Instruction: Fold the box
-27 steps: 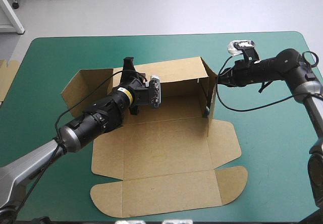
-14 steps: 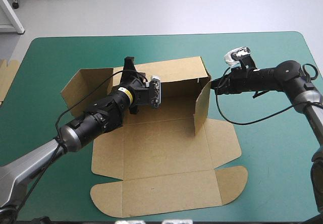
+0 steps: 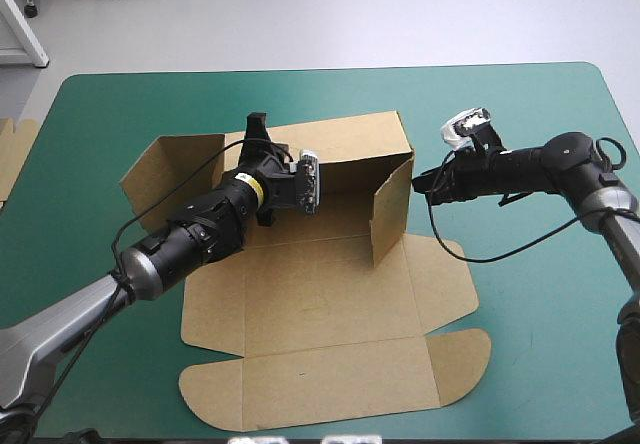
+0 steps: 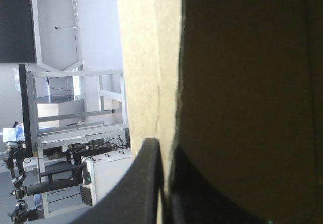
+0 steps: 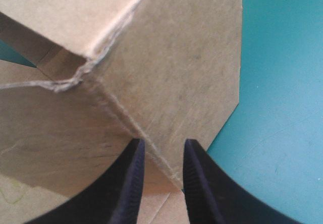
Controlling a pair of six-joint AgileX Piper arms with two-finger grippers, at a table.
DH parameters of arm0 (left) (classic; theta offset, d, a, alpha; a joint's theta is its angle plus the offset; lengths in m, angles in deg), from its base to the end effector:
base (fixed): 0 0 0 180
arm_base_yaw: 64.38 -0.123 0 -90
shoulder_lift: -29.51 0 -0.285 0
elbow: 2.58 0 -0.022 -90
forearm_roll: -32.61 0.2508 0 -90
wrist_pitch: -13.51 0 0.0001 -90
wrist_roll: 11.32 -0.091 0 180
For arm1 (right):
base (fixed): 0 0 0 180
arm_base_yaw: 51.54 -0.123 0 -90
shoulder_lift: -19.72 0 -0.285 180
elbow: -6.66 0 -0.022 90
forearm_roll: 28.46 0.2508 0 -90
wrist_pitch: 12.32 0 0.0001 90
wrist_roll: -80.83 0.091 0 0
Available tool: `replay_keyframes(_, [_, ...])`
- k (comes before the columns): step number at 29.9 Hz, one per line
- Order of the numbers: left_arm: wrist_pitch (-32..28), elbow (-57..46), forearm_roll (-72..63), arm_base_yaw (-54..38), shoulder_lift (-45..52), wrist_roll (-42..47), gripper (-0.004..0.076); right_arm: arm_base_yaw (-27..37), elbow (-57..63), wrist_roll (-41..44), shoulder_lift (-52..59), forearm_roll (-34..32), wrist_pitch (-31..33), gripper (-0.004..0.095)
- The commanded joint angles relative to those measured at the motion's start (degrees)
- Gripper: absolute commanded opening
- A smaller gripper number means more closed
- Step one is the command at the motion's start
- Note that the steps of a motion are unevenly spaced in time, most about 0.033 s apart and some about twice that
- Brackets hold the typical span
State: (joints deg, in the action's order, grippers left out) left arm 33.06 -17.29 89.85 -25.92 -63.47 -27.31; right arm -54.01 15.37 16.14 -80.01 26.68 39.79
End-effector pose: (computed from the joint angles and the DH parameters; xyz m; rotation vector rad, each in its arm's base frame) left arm 0.2799 -0.1895 0.3106 1.6223 1.3524 0.6469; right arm 0.3301 0.0733 0.2888 -0.7845 2.2101 0.7082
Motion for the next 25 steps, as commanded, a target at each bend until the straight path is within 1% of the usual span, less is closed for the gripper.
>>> replay_keyframes(1, [1.1,0.5,-2.2,0.0,0.7,1.3,-0.0011,0.1,-1.4,-2.1,2.8,3.2,3.4,0.0368])
replay_keyframes(4, [1.1,0.5,-2.2,0.0,0.7,1.3,-0.0011,0.1,-1.4,-3.3,2.8,3.3,3.3,0.0425])
replay_keyframes(12, [1.1,0.5,-2.2,0.0,0.7,1.3,-0.0011,-0.9,-1.4,-3.8,2.8,3.7,3.3,0.0439])
replay_keyframes(15, [1.1,0.5,-2.2,0.0,0.7,1.3,-0.0011,-3.1,-1.4,-2.7,2.8,1.0,2.5,0.0460])
replay_keyframes(17, [1.2,0.5,-2.2,0.0,0.7,1.3,-0.0011,-5.1,-1.4,-0.8,2.8,-2.4,-0.1,0.0461])
replay_keyframes(19, [1.2,0.5,-2.2,0.0,0.7,1.3,-0.0011,-6.9,-1.4,1.3,2.8,-5.3,-1.2,0.0461])
replay_keyframes(22, [1.2,0.5,-2.2,0.0,0.7,1.3,-0.0011,-7.5,-1.4,5.3,2.8,-7.4,0.8,0.0461])
replay_keyframes(25, [1.2,0.5,-2.2,0.0,0.7,1.3,-0.0011,-7.7,-1.4,6.2,2.8,-7.5,1.8,0.0461])
